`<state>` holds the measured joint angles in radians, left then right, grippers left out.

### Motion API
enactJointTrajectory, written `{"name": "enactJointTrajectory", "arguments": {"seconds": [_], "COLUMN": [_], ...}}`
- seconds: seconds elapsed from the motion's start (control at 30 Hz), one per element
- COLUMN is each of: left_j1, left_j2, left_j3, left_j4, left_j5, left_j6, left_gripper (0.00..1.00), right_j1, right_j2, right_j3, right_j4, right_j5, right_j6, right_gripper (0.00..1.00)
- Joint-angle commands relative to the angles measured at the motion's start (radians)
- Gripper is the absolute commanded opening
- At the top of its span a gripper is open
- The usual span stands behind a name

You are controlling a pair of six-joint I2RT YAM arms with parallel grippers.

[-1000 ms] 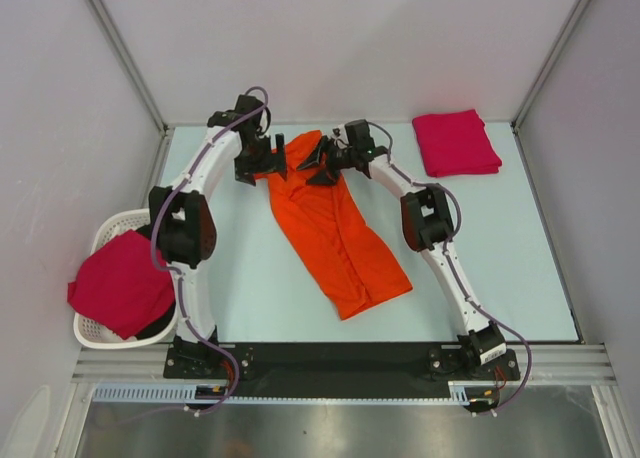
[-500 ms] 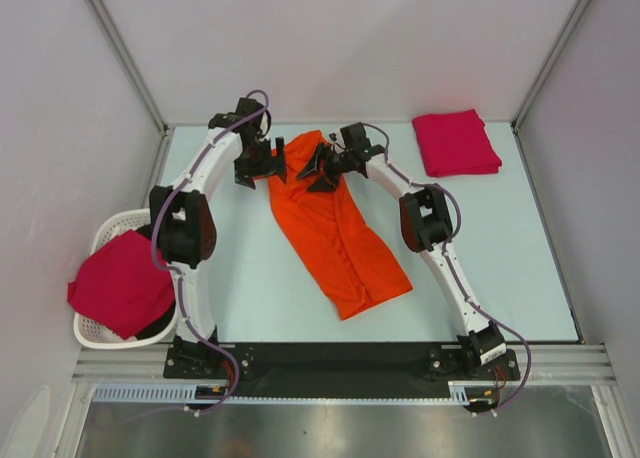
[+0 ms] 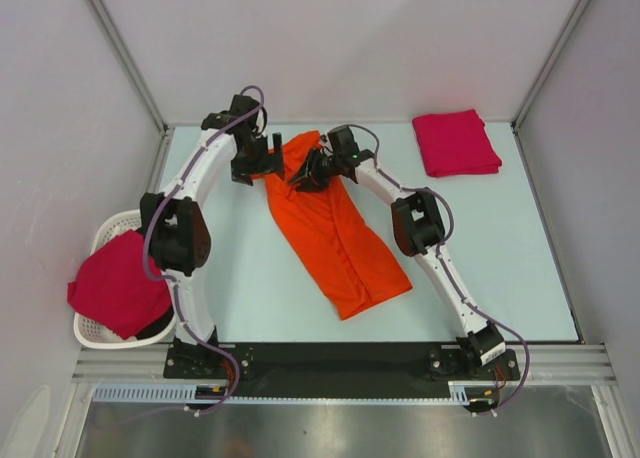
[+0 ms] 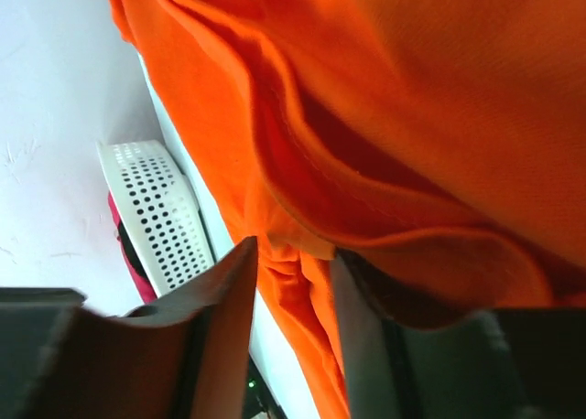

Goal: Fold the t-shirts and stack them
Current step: Rotate the tshirt 90 degrees

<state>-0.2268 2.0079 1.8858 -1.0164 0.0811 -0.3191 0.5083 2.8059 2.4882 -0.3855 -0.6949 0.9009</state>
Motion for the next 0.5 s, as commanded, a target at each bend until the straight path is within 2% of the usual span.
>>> {"name": "enactJointTrajectory", "arguments": {"seconds": [0.0,0.03,0.13,0.17,0.2,0.47], "left_j1": [-0.006,-0.008,-0.011,-0.012,-0.013,-0.019], "left_j2": [-0.086,-0.089,-0.103,-0.104,-0.101,-0.092], "left_j3": [-0.037,-0.043,-0.063,-0.066,-0.073,-0.096], "left_j4": [0.025,0.032,0.045,0.045,0.045,0.052], "left_j5": [0.002,0.008,0.014,0.016,0.016,0.014], "left_j6": [0.015,0.015,0.014,0.012,0.011,0.005], "left_gripper": [0.92,0.92,0.92,0.91,0.92,0.91], "right_j1": [0.033,0.032,0.032,0.03,0.029,0.009], "right_j2": [0.035,0.032,0.003,-0.006,-0.029,-0.134], "right_j3": [0.026,0.026,0.02,0.015,0.006,-0.051], "right_j4": [0.011,0.01,0.011,0.022,0.028,0.043], "right_j5": [0.041,0.044,0.072,0.087,0.093,0.175], "right_j6": [-0.003,-0.01,-0.028,-0.031,-0.04,-0.097], "right_gripper": [0.37,0.26,0.12,0.1,0.02,0.0]}}
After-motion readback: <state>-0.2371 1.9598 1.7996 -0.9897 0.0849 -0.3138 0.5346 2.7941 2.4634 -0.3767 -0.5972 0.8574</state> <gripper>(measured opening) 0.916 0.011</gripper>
